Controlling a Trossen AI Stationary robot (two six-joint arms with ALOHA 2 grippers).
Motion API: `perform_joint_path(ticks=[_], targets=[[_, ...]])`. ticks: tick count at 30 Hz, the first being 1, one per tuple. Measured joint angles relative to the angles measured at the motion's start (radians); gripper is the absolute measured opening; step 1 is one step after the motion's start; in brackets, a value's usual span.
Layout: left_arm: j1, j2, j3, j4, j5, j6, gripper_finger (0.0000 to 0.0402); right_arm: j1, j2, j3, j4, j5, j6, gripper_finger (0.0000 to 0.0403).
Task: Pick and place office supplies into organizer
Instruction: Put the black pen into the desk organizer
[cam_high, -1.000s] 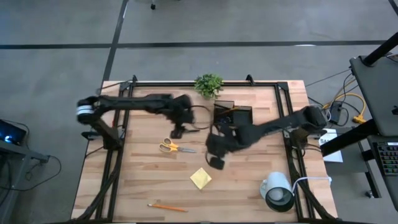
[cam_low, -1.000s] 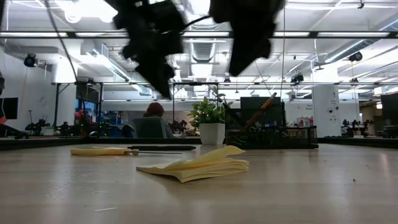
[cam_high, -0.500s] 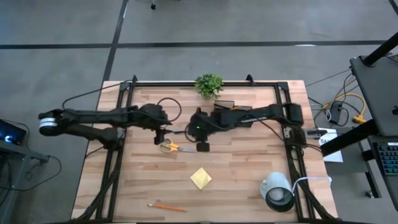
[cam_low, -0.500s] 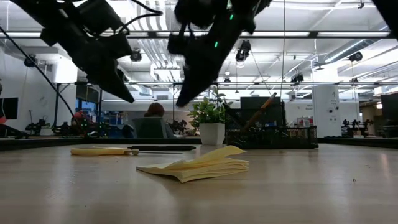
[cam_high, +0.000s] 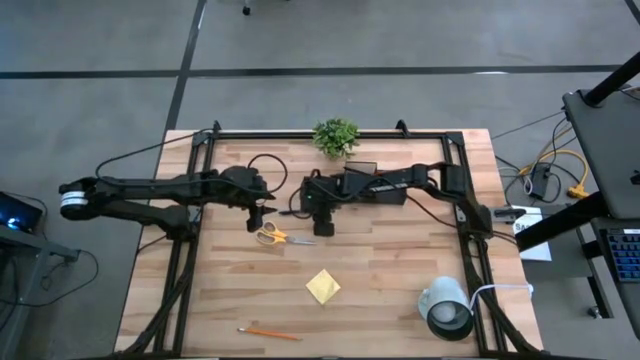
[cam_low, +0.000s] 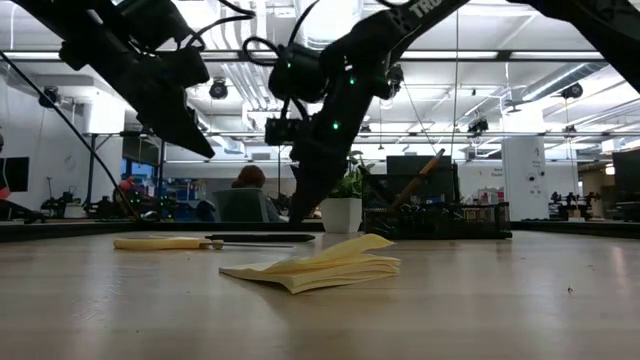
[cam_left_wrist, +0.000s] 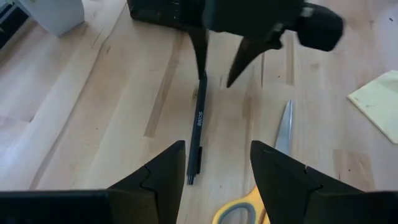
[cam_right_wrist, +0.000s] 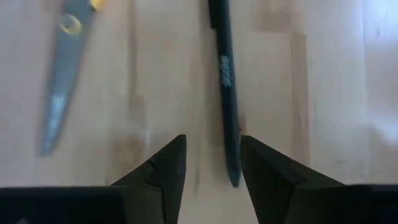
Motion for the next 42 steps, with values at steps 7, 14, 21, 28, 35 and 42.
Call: perform_joint_path(ticks=[7, 14, 21, 28, 35, 42], targets=[[0.0, 0.0, 0.0, 0.0, 0.0, 0.0, 0.0166, -0.028, 0.022, 0.0, -0.01, -0.005, -0.001, 0.0104], [0.0, 0.0, 0.0, 0.0, 0.0, 0.0, 0.0166, -0.031, 0.054, 0.002, -0.005, -0.046, -0.016, 0.0039], [0.0, 0.0, 0.0, -0.001, 0.0, 0.0, 0.0166, -0.031, 0.067, 0.004, -0.022, -0.045, 0.002, 0.0026], [0.0, 0.002, 0.0, -0.001, -0.002, 0.002, 0.0166, -0.031, 0.068, 0.003, -0.03, -0.019, 0.069, 0.0024], [0.0, 0.002, -0.013, -0.001, -0.038, 0.003, 0.0166, -0.03, 0.069, -0.027, 0.082, -0.015, 0.183, 0.0024], [0.0, 0.002, -0.058, -0.001, -0.068, 0.002, 0.0166, -0.023, 0.068, -0.033, 0.156, -0.01, 0.237, 0.0023]])
